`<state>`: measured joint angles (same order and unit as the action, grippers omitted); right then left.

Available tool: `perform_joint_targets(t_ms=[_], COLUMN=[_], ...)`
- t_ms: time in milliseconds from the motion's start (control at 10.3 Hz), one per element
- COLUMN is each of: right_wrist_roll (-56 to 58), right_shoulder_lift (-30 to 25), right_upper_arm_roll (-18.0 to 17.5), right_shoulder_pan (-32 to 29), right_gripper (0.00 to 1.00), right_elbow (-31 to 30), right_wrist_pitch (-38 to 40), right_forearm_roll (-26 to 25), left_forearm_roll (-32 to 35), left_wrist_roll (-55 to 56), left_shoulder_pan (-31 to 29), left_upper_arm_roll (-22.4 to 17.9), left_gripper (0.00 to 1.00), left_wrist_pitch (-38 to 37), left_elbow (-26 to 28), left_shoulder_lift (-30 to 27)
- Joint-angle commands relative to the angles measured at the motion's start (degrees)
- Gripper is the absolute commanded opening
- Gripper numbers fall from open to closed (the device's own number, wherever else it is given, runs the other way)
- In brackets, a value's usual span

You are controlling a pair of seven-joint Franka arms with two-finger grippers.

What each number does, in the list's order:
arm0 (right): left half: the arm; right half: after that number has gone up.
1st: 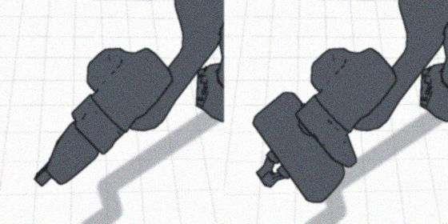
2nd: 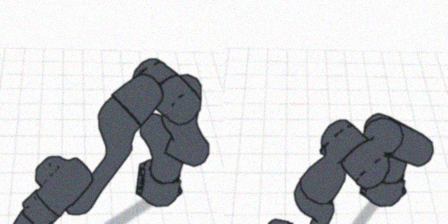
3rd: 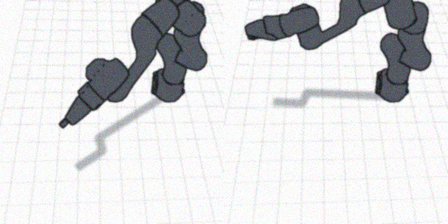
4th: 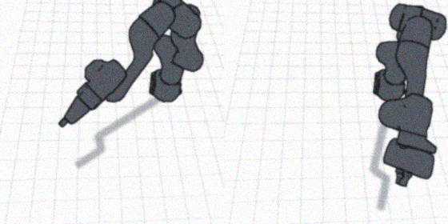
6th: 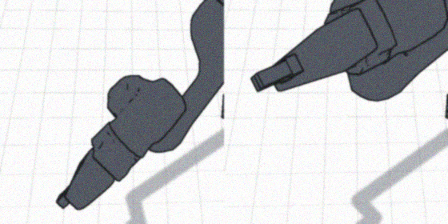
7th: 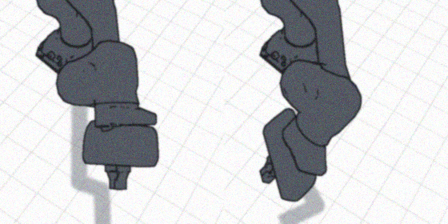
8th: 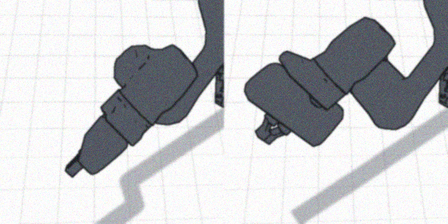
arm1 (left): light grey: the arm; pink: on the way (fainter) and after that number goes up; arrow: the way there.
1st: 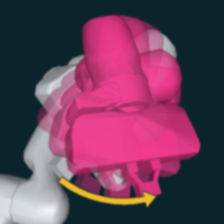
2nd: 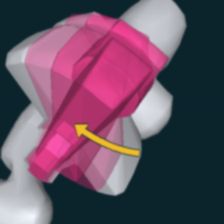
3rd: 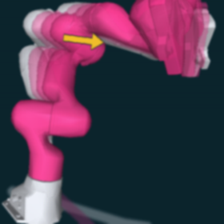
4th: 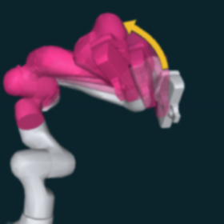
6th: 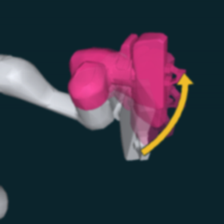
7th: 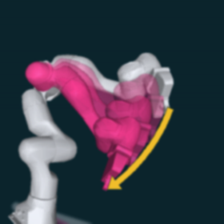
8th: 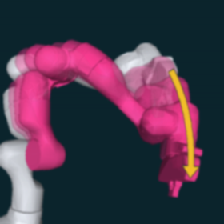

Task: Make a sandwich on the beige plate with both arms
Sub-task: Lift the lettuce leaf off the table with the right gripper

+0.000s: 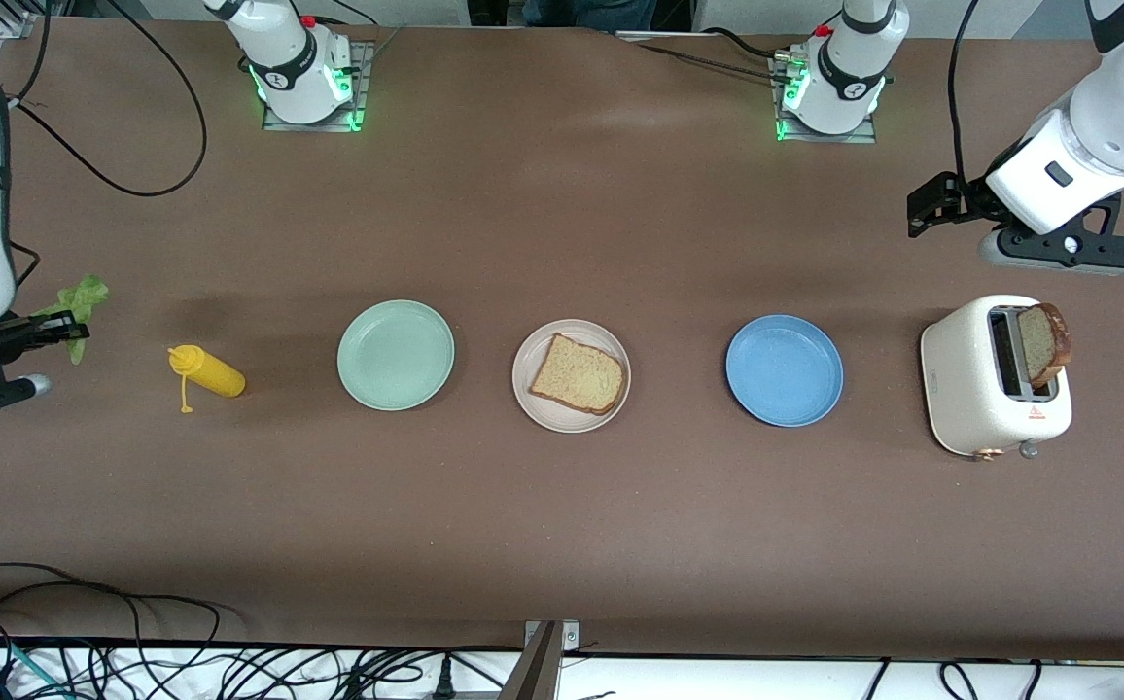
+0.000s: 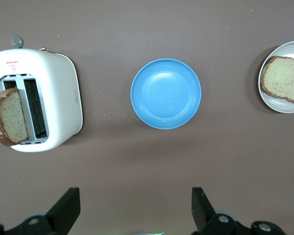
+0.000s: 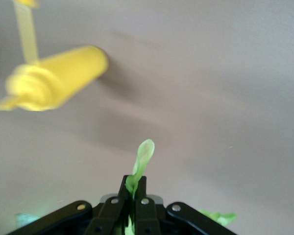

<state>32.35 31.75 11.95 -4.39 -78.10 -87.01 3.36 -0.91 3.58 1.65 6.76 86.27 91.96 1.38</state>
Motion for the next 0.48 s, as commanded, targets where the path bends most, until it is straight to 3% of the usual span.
perform_joint_targets(t_ms=[0,194,388], right_wrist_roll=[-10.4,-24.8,-38.4], right_shoulder_lift=[1.2,1.2,1.3], right_upper_arm_roll=[-0.3,-0.3,-0.3], right_shoulder_pan=[0.7,3.1,5.4], right_gripper=[0.00,0.00,0.00], right_elbow=[9.2,12.5,12.6], right_wrist_pitch=[10.7,16.5,16.7], right_forearm_roll=[6.5,15.3,27.2], left_forearm_roll=[-1.1,-1.1,-1.2], left_wrist_roll=[0.1,0.0,-0.1], left_shoulder_pan=[-0.2,-0.2,-0.2], left_upper_arm_roll=[-0.2,-0.1,-0.2], left_gripper=[1.00,1.00,1.00], left_wrist_pitch=[-0.6,-0.6,-0.6], left_elbow=[-0.7,-0.7,-0.7], left_shoulder_lift=[0.0,0.1,0.0])
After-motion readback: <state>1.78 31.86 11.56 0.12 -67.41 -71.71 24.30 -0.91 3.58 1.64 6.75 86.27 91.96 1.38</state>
